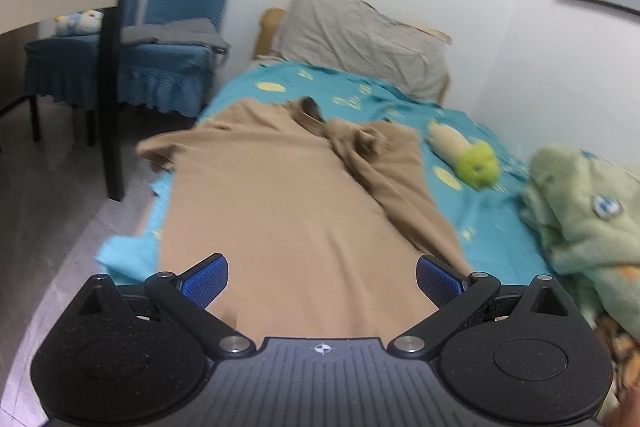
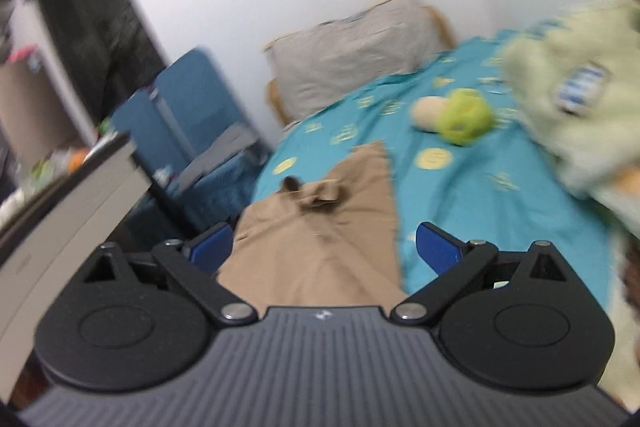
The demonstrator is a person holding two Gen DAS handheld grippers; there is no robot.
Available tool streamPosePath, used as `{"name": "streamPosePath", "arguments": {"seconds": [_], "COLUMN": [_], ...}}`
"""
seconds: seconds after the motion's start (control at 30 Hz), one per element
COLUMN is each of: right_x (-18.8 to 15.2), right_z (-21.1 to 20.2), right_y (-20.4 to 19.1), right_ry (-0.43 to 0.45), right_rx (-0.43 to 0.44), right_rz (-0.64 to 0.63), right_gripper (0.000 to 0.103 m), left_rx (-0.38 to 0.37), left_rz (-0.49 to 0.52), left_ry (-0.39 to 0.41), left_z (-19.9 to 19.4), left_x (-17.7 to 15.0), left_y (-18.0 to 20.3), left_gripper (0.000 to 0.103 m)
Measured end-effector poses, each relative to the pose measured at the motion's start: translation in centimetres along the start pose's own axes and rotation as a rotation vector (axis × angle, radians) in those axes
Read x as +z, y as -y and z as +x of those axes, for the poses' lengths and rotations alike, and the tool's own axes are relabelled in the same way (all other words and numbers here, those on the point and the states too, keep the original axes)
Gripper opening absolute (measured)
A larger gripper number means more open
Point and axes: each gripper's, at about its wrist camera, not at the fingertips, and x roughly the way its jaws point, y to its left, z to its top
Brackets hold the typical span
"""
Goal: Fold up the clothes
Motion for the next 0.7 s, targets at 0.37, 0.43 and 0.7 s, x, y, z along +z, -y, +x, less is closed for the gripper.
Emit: {"name": "streamPosePath", "arguments": {"seconds": [0.37, 0.43, 0.7], "right_x": [1.8, 1.9, 1.9], "right_z": [-0.9, -1.4, -2.8], "right_y": [7.4, 8.7, 11.8], "right_ry": [0.091, 0.093, 0.140], "right_rx": [-0.186, -0.205, -0.256], "right_rz": [0.170, 0.199, 0.299], "right_gripper": [0.100, 0.100, 0.100], "left_rx": [-0.119, -0.142, -0.125], "left_rz": [0.059, 0.025, 0.140], "left_ry": [-0.176, -0.211, -0.328], "left_z": [2.5, 3.8, 8.0], "left_x": [-1.3, -1.3, -3.8], "left_y": [9.1, 11.3, 20.8], "left_gripper": [0.092, 0.088, 0.075]}}
